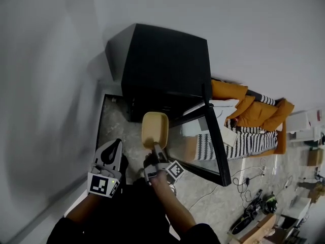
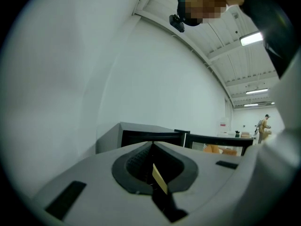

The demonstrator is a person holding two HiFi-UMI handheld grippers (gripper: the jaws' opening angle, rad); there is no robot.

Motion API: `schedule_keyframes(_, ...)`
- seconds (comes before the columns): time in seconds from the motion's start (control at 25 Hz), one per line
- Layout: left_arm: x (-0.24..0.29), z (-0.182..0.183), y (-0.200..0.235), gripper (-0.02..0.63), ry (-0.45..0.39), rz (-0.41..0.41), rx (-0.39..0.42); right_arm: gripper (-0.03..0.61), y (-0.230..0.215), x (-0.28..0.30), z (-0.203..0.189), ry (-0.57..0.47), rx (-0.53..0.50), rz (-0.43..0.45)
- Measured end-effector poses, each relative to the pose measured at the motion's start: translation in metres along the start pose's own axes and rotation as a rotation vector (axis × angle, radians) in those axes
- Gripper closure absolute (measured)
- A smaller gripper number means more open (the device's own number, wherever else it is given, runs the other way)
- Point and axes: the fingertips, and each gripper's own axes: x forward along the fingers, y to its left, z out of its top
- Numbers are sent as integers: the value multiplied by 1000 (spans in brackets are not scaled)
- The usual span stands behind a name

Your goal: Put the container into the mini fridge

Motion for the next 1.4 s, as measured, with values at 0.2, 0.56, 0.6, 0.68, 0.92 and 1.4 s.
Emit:
schedule_keyframes(0.2,11,-4,2,609,-8,-24,-5,413,-21,25,13,-22,4,-31)
schedule_keyframes(0.56,15,-19,4,609,-11,-10,-21,413,-55,66,37,-39,15,-41)
schedule_keyframes(0.6,15,-19,4,609,-14,-4,-24,413,-60,70,39,-39,20,-43)
schedule_keyframes(0.68,19,-19,5,609,-23,7,-27,413,-68,79,44,-40,20,-45)
schedule_keyframes(0.92,25,-24,6,609,-36,17,-21,413,-94,107,58,-46,28,-45)
schedule_keyframes(1.4,38,-46,-3,609,-13,-13,-42,413,-134,155,91,-67,-4,-72)
